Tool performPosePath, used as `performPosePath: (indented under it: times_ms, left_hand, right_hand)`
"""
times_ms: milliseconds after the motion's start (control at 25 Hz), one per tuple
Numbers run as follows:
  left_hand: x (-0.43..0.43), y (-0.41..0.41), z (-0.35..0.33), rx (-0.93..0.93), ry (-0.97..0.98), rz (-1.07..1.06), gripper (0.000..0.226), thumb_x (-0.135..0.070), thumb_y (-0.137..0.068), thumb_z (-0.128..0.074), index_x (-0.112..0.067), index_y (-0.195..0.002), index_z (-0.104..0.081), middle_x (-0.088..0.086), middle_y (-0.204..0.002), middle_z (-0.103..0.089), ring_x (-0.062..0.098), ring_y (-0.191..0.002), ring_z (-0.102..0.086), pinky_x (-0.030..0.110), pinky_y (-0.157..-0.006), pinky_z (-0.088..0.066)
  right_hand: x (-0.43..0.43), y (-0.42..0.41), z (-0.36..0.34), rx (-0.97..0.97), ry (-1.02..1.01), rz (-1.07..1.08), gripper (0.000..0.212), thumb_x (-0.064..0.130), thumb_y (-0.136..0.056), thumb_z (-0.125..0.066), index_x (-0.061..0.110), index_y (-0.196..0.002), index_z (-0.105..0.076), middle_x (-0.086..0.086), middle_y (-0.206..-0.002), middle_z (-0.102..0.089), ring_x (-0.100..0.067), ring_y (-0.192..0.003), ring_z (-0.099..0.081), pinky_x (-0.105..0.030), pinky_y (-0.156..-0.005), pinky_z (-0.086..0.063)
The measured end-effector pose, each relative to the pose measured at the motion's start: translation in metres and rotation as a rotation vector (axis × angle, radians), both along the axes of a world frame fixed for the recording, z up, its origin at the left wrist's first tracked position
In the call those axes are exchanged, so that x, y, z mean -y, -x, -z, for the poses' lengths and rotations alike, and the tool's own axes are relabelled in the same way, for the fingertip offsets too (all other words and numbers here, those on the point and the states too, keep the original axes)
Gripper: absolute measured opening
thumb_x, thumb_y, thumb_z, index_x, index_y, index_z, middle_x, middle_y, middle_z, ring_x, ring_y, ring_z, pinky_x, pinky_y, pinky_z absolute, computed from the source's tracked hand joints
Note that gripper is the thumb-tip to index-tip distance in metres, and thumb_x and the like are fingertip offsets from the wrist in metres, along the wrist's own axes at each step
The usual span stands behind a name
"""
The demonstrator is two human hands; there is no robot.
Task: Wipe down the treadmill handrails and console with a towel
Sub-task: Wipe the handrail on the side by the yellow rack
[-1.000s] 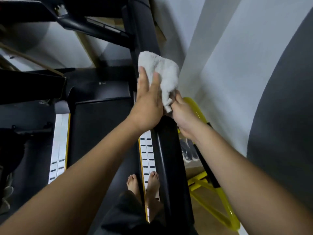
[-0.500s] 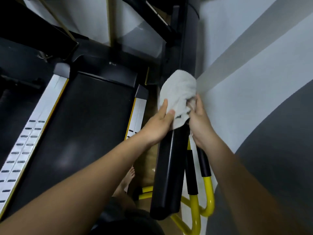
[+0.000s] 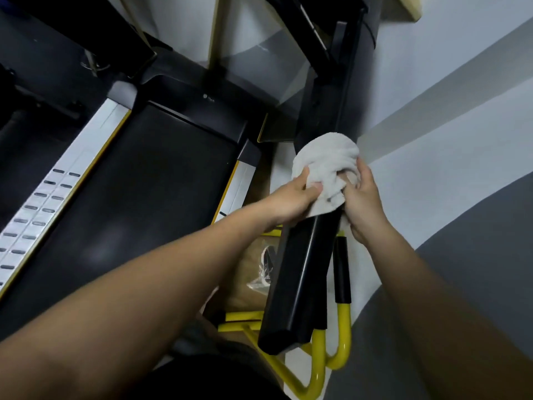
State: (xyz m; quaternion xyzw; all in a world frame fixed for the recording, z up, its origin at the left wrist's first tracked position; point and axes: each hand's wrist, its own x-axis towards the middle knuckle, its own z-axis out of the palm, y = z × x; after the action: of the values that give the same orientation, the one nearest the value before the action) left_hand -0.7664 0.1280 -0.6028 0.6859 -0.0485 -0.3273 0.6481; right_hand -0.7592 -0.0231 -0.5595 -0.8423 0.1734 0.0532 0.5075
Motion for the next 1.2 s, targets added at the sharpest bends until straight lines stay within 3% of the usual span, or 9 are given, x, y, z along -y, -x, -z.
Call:
performPosePath:
  times_ms: [160,280,440,520,640,840,960,1080,1200]
  left_hand:
    - [-0.006,0.027,0.017,0.050,-0.022,0.040,0.062,-0.048,-0.105,-0.030,-0.030,-0.158,-0.004,-0.005,-0.164,-0.016,0.016,-0.149,-0.020,0.025,-0.115,-0.019]
    - [-0.021,0.086,0.024,-0.092,0.006,0.094,0.061,-0.042,-0.105,-0.033,-0.035,-0.157,0.000,-0.003,-0.162,-0.022,0.015,-0.148,-0.023,0.023,-0.116,-0.020]
    - [-0.019,0.097,0.035,-0.097,-0.015,0.092,0.065,-0.054,-0.101,-0.030,-0.039,-0.156,0.001,-0.009,-0.164,-0.014,0.017,-0.151,-0.016,0.036,-0.123,-0.015]
    - [-0.013,0.071,0.036,-0.025,0.072,0.039,0.070,-0.057,-0.096,-0.029,-0.032,-0.158,-0.007,-0.009,-0.164,-0.016,0.011,-0.149,-0.016,0.027,-0.121,-0.015]
    - [-0.008,0.038,0.032,0.033,0.136,-0.010,0.052,-0.043,-0.107,-0.027,-0.026,-0.156,-0.020,-0.008,-0.159,-0.026,0.004,-0.142,-0.023,0.009,-0.104,-0.016]
    - [-0.010,0.067,0.069,-0.043,0.070,-0.039,0.054,-0.048,-0.101,-0.040,-0.036,-0.153,-0.030,-0.006,-0.153,-0.042,0.014,-0.139,-0.038,0.027,-0.108,-0.031]
    - [-0.010,0.072,0.079,-0.035,0.071,-0.010,0.069,-0.066,-0.085,-0.037,-0.042,-0.150,-0.031,-0.005,-0.150,-0.047,0.018,-0.137,-0.043,0.037,-0.113,-0.035]
    - [0.000,0.078,0.087,-0.011,0.072,0.021,0.072,-0.073,-0.084,-0.027,-0.049,-0.152,-0.015,-0.010,-0.161,-0.028,0.017,-0.146,-0.030,0.042,-0.117,-0.029]
    - [0.014,0.067,0.082,-0.050,0.089,-0.019,0.076,-0.066,-0.090,-0.015,-0.032,-0.158,-0.005,-0.010,-0.165,-0.006,0.012,-0.151,-0.012,0.043,-0.122,-0.017]
  right_hand:
    - [-0.007,0.052,-0.001,-0.059,0.015,0.014,0.054,0.039,-0.093,-0.061,0.037,-0.142,-0.039,0.010,-0.129,-0.060,-0.008,-0.115,-0.061,-0.036,-0.097,-0.053]
    - [-0.013,0.097,-0.003,-0.086,-0.012,-0.018,0.064,0.031,-0.093,-0.060,0.037,-0.148,-0.029,0.012,-0.146,-0.045,-0.007,-0.127,-0.050,-0.033,-0.103,-0.047]
    - [-0.030,0.084,-0.007,-0.049,0.314,-0.062,0.074,0.029,-0.090,-0.064,0.032,-0.151,-0.023,0.010,-0.152,-0.036,-0.010,-0.135,-0.039,-0.024,-0.106,-0.036]
    - [-0.037,0.045,-0.012,-0.015,0.467,-0.077,0.083,0.032,-0.083,-0.070,0.030,-0.151,-0.022,0.006,-0.153,-0.034,-0.013,-0.137,-0.037,-0.023,-0.106,-0.033]
    - [-0.040,0.008,-0.009,-0.082,0.525,-0.004,0.095,0.041,-0.070,-0.068,0.035,-0.149,-0.014,0.002,-0.143,-0.044,-0.022,-0.126,-0.048,-0.039,-0.104,-0.044]
    - [-0.037,0.025,-0.007,-0.142,0.567,-0.040,0.096,0.044,-0.069,-0.066,0.032,-0.149,-0.014,-0.003,-0.137,-0.048,-0.026,-0.122,-0.050,-0.046,-0.100,-0.046]
    - [-0.037,0.030,-0.011,-0.160,0.588,-0.055,0.094,0.043,-0.074,-0.066,0.031,-0.150,-0.013,-0.004,-0.139,-0.047,-0.028,-0.123,-0.049,-0.046,-0.102,-0.045]
    - [-0.047,0.051,-0.007,-0.138,0.699,-0.120,0.087,0.037,-0.084,-0.060,0.028,-0.152,-0.009,-0.008,-0.149,-0.037,-0.030,-0.128,-0.045,-0.042,-0.102,-0.043]
    - [-0.054,0.049,-0.004,-0.107,0.775,-0.171,0.086,0.028,-0.091,-0.054,0.021,-0.154,0.004,-0.008,-0.161,-0.010,-0.031,-0.140,-0.030,-0.039,-0.106,-0.034]
